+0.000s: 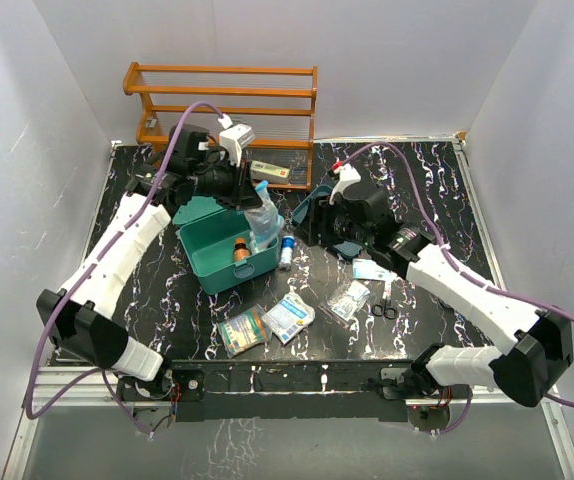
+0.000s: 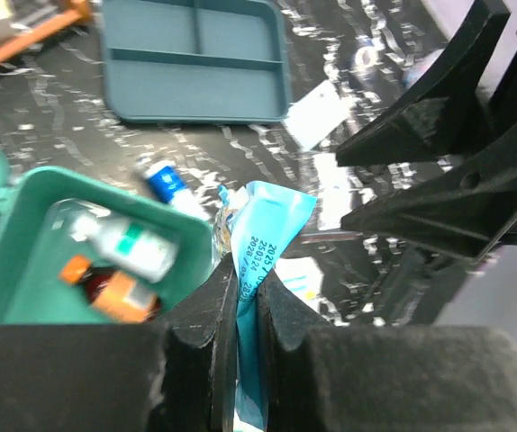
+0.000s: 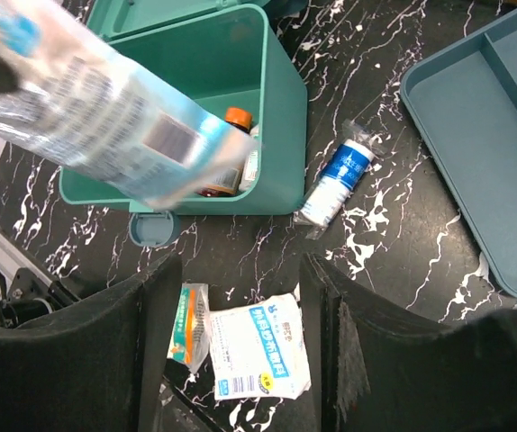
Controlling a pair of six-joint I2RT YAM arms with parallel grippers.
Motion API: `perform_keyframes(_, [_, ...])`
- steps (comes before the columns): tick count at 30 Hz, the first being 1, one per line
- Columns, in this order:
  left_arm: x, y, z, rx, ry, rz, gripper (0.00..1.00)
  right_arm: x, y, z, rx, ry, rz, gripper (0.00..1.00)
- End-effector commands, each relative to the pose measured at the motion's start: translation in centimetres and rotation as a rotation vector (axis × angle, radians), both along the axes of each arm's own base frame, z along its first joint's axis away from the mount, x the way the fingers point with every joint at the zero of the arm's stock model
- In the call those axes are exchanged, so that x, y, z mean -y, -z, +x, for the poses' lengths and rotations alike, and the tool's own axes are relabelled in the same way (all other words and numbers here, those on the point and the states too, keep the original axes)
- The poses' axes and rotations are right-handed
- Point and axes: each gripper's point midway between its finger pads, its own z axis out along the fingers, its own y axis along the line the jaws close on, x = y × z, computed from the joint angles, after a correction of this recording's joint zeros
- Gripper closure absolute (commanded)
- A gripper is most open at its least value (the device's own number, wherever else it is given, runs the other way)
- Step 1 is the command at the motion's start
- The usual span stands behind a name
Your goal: Organize the medicine kit
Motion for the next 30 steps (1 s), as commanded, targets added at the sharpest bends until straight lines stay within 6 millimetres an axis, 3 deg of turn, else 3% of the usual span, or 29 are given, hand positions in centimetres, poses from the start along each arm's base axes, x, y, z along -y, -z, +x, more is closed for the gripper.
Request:
perform_keyframes(1, [-5.5, -0.3, -0.3, 0.127, -0.047, 0.244, 0.96, -0.9, -0.6, 1.6, -0.012, 0.04, 0.002, 0.46])
perform_keyframes(9, [-10.6, 3.9, -0.1, 0.016, -0.161, 0.367, 0.97, -4.4, 2.7, 4.0, -0.116, -0.023, -0.062, 0.43])
perform_keyframes(14, [-12.3, 6.7, -0.2, -0.106, -0.22, 0.368, 0.97, -6.0, 5.5, 5.0, -0.161, -0.048, -0.123, 0.44])
perform_keyframes(20, [-13.4, 8.7, -1.1, -0.19, -0.253, 0.361, 0.97, -7.0, 7.3, 5.7, -0.171, -0.075, -0.18, 0.6])
perform_keyframes(22, [-13.3, 9.1, -1.5, -0.207, -0.253, 0.353, 0.97, -7.2, 8.7, 6.0, -0.187, -0.081, -0.213, 0.68])
perform_keyframes(27, [-12.8, 9.9, -2.1, -0.251, -0.249, 0.322, 0.97, -7.4, 9.9, 6.6, -0.183, -0.107, -0.26, 0.83])
perform_keyframes(30, [-12.6, 10.3, -2.2, -0.266, -0.249, 0.306, 0.97, -7.3, 10.3, 7.1, -0.175, -0.113, -0.297, 0.88])
